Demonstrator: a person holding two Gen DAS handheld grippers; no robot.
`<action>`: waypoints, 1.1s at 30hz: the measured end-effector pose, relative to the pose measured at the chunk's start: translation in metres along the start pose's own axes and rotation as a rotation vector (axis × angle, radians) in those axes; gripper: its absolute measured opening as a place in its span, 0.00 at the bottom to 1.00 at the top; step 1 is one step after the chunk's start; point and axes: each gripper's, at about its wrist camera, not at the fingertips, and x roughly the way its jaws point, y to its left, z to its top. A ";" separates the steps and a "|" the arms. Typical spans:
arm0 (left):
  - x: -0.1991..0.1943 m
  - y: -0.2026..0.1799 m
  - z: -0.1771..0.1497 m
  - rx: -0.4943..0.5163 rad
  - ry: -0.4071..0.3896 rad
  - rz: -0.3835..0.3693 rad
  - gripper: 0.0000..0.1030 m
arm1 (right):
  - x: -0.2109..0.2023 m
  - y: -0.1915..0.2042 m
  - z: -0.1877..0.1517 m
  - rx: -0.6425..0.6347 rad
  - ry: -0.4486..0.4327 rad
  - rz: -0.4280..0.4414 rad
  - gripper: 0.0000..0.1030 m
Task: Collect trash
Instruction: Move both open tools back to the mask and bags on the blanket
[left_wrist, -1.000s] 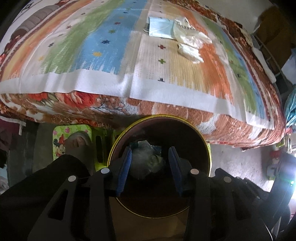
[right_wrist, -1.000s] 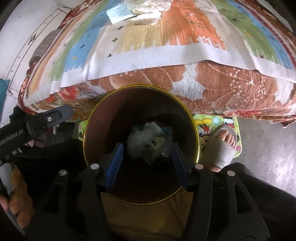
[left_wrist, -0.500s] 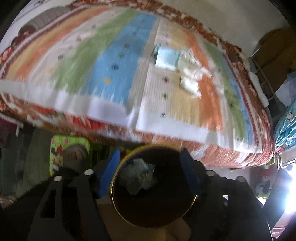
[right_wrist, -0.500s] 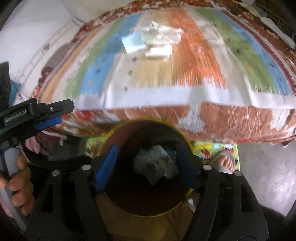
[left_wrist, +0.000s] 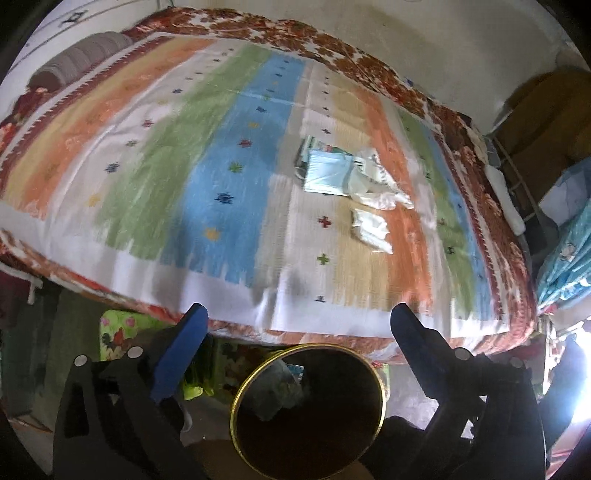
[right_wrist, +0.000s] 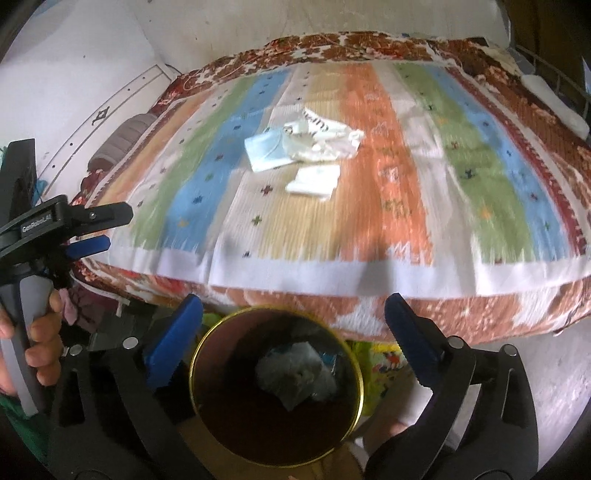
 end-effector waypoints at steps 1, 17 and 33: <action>0.002 -0.002 0.003 0.013 0.009 -0.010 0.94 | 0.000 -0.001 0.002 -0.001 -0.004 -0.004 0.91; 0.033 -0.029 0.048 0.215 -0.084 0.115 0.94 | 0.017 -0.009 0.042 0.026 -0.036 0.024 0.91; 0.082 -0.031 0.084 0.293 -0.108 0.074 0.94 | 0.043 -0.022 0.090 0.130 -0.097 0.053 0.91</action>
